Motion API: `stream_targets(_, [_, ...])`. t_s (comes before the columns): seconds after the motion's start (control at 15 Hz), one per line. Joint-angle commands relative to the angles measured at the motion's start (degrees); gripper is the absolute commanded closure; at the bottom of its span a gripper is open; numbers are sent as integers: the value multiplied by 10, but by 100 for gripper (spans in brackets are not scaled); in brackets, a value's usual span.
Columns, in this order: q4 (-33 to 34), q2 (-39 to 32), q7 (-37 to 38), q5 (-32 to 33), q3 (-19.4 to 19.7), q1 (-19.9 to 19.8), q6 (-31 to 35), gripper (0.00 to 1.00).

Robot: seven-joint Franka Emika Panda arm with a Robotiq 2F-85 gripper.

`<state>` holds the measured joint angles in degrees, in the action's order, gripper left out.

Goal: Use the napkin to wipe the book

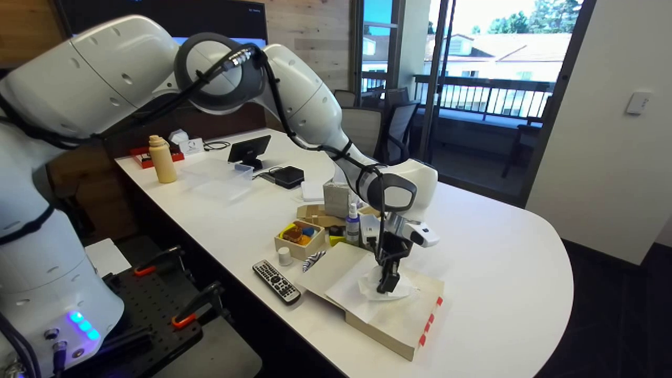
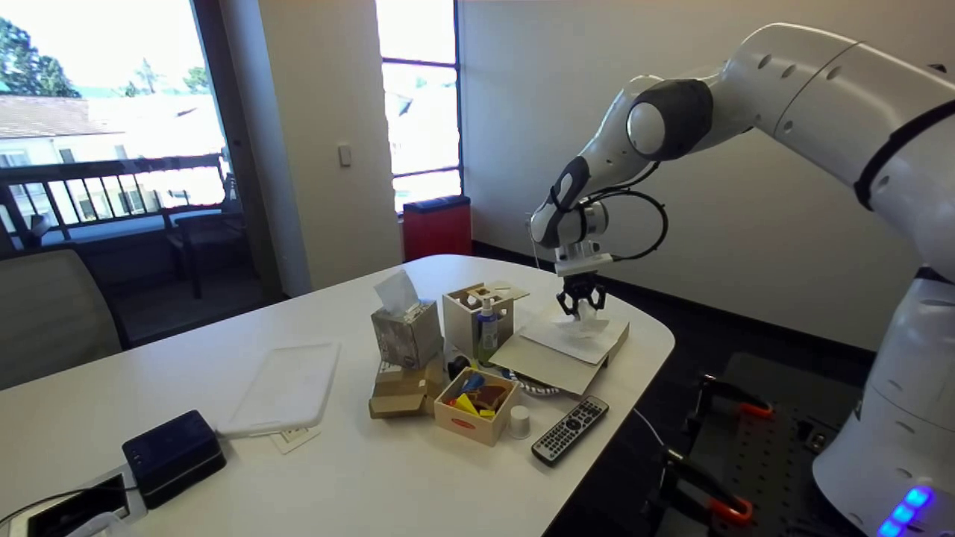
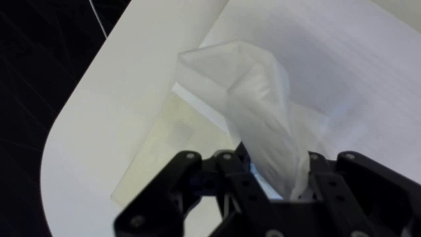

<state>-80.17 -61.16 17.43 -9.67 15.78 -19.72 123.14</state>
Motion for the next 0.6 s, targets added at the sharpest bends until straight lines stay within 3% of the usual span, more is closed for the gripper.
stream_targets(0.0, [-16, 14, 49, 23, 28, 20, 6, 97])
stream_targets(0.53, [-15, -18, 103, 36, 62, 16, 61, 97])
